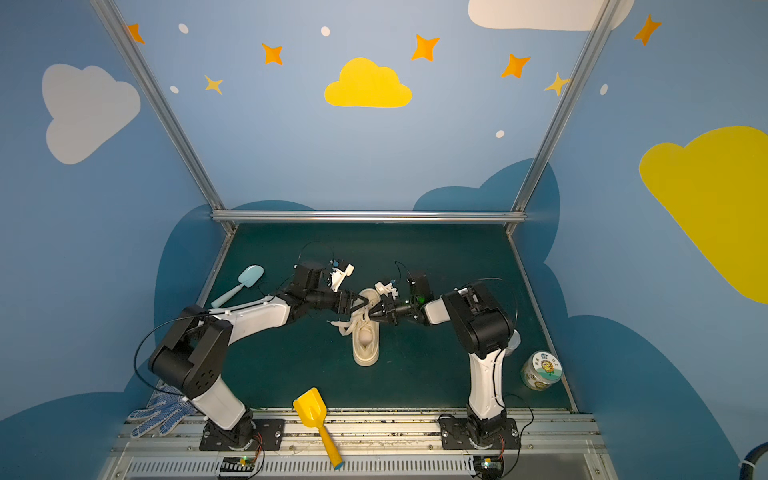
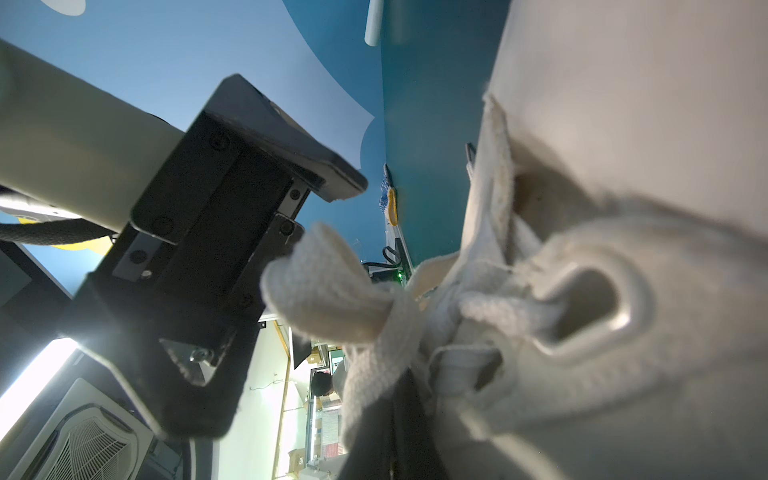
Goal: Tie the shoes
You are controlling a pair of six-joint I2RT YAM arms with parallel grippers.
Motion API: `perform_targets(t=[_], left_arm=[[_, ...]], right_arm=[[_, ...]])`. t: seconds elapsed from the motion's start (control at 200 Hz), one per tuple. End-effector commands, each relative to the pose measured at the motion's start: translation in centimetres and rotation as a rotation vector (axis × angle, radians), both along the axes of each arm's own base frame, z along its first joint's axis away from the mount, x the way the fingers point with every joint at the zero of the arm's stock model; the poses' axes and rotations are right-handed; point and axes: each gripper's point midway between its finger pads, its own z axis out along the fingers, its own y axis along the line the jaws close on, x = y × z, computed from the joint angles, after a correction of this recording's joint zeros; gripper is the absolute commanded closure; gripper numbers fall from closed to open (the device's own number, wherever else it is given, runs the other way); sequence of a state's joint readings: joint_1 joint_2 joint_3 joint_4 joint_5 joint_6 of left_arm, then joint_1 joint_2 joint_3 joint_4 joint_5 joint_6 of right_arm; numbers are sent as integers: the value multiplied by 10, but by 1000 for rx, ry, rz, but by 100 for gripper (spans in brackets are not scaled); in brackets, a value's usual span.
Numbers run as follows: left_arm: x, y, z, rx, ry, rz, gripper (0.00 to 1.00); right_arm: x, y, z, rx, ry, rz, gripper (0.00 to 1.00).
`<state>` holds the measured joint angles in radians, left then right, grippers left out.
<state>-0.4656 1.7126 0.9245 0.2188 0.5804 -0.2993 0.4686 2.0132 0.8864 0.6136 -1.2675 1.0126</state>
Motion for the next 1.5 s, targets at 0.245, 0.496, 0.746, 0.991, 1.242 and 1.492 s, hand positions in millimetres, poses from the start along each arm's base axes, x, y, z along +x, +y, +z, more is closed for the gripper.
perform_targets(t=[0.245, 0.496, 0.746, 0.991, 1.242, 1.492], left_arm=[[15, -21, -19, 64, 4, -27, 38], [18, -21, -19, 68, -3, -15, 70], [20, -21, -14, 64, -16, -10, 97], [23, -17, -9, 65, -32, 6, 97], [24, -10, -2, 56, -39, 20, 97], [22, -3, 7, 59, -61, 37, 97]], right_arm=[[1, 0, 12, 0, -33, -18, 100], [4, -2, 9, -19, -37, -66, 100], [2, -6, 13, -25, -49, -91, 100], [-1, -15, 15, -38, -50, -96, 100], [-4, -25, 13, -57, -43, -100, 100], [-10, -32, 10, -72, -32, -94, 100]])
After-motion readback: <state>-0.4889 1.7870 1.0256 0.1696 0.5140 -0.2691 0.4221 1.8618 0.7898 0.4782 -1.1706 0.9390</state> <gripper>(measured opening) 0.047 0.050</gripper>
